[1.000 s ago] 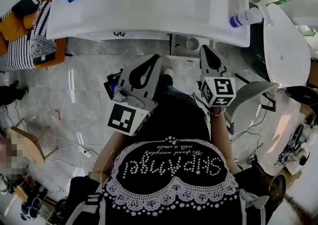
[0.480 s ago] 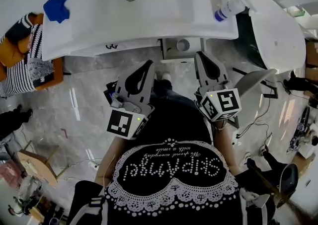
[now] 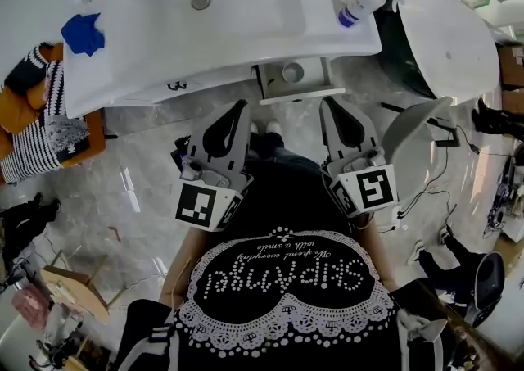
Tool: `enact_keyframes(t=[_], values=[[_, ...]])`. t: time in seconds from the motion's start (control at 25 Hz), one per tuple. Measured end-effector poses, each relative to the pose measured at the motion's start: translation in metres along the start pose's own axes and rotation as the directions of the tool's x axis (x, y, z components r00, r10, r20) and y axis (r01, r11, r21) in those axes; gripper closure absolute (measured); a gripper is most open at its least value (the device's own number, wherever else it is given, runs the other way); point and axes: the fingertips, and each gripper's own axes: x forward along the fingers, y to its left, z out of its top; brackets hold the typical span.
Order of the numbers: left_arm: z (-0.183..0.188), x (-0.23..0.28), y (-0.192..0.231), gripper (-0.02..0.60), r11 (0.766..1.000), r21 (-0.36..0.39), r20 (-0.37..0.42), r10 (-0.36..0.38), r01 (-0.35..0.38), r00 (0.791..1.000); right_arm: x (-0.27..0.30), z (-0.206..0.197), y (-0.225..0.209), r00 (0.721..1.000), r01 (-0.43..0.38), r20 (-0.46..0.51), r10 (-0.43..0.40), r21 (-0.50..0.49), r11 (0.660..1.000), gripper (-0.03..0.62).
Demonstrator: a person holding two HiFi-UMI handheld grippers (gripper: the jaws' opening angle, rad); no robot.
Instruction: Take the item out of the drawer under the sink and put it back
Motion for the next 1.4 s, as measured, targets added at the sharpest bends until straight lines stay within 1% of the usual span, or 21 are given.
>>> enact_keyframes(t=[0.24,0.48,0.56,0.68,0.8,0.96,1.08,1.28,1.4], values=[[0.001,0.002,-0.002,0.577,1.000,0.011,-0.001,-0.005,0.005,1.000,-0.013,0.005,-0.001,1.000,0.013,0.029,-0.013,-0.005,1.000,0.576],[0.001,0.004,0.000,0.577,1.000,0.002,-0.003,0.009,-0.009,1.000,-0.017,0.004,-0.004,0.999,0.024,0.031,-0.023,-0.011,1.000,0.576],[0.000,0.003,0.001,0.577,1.000,0.002,-0.001,0.011,-0.011,1.000,-0.016,0.003,-0.002,0.999,0.018,0.031,-0.018,-0.007,1.000,0.576],[0.001,0.003,0.002,0.577,1.000,0.003,-0.001,0.014,-0.014,1.000,-0.013,0.004,0.002,0.998,-0.006,0.055,0.007,-0.005,1.000,0.576],[0.001,0.005,0.002,0.577,1.000,0.001,-0.003,0.019,-0.019,1.000,-0.012,-0.001,0.004,0.999,-0.023,0.039,0.023,-0.003,1.000,0.576],[0.001,0.005,0.004,0.578,1.000,0.005,-0.006,0.021,-0.021,1.000,-0.011,-0.004,0.002,1.000,-0.019,0.024,0.019,0.011,1.000,0.576],[0.000,0.005,0.005,0.578,1.000,0.006,-0.009,0.018,-0.018,1.000,-0.010,-0.003,0.003,0.999,-0.030,0.046,0.029,0.021,0.999,0.576],[-0.001,0.006,0.006,0.577,1.000,0.001,-0.015,0.018,-0.018,1.000,-0.008,-0.005,0.003,0.999,-0.041,0.035,0.040,0.052,0.998,0.576],[-0.001,0.008,0.008,0.578,1.000,-0.004,-0.014,0.024,-0.024,1.000,-0.007,-0.006,0.001,0.999,-0.040,0.032,0.038,0.053,0.998,0.574]])
